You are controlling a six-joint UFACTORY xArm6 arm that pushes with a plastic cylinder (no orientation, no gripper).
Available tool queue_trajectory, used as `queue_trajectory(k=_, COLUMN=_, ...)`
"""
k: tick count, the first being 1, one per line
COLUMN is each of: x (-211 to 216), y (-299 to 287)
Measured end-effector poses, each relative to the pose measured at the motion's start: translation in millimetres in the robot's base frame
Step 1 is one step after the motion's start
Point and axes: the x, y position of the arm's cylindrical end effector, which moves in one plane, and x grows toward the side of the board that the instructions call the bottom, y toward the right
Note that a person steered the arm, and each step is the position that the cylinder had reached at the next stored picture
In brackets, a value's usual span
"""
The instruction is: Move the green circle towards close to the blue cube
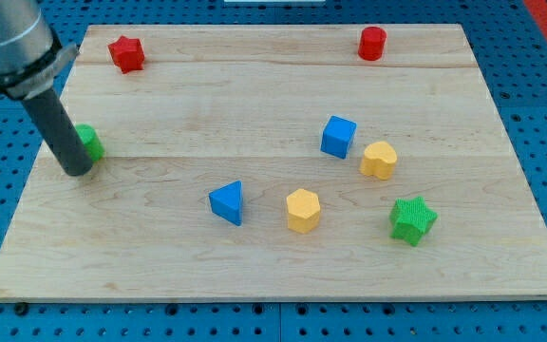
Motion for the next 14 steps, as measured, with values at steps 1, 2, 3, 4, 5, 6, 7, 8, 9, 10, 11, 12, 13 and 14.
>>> queue_trajectory(k=1, x=-21.8, y=-0.5)
queue_trajectory(k=2, x=-38.0, y=-0.4)
queue_trajectory(k=3, x=-26.9, y=12.7)
queue_trajectory(k=4, x=-19.6, y=47.1)
queue_trajectory(k=5, x=-19.6, y=47.3)
queue_trajectory(k=6, x=-19.6, y=47.3)
queue_trajectory(k=7, x=-19.6, y=43.7)
queue_trajectory(k=8, x=-19.8, y=43.3)
queue_trajectory(k=9, x=-19.8, y=40.3)
queue_trajectory(k=10, x=-19.8, y=38.1)
queue_trajectory(k=11, x=-20.0, y=37.3)
queue_trajectory(k=12, x=-9.5, y=33.0)
queue_trajectory(k=13, x=16.4, y=14.6)
queue_trajectory(k=14, x=29.8, y=-24.2)
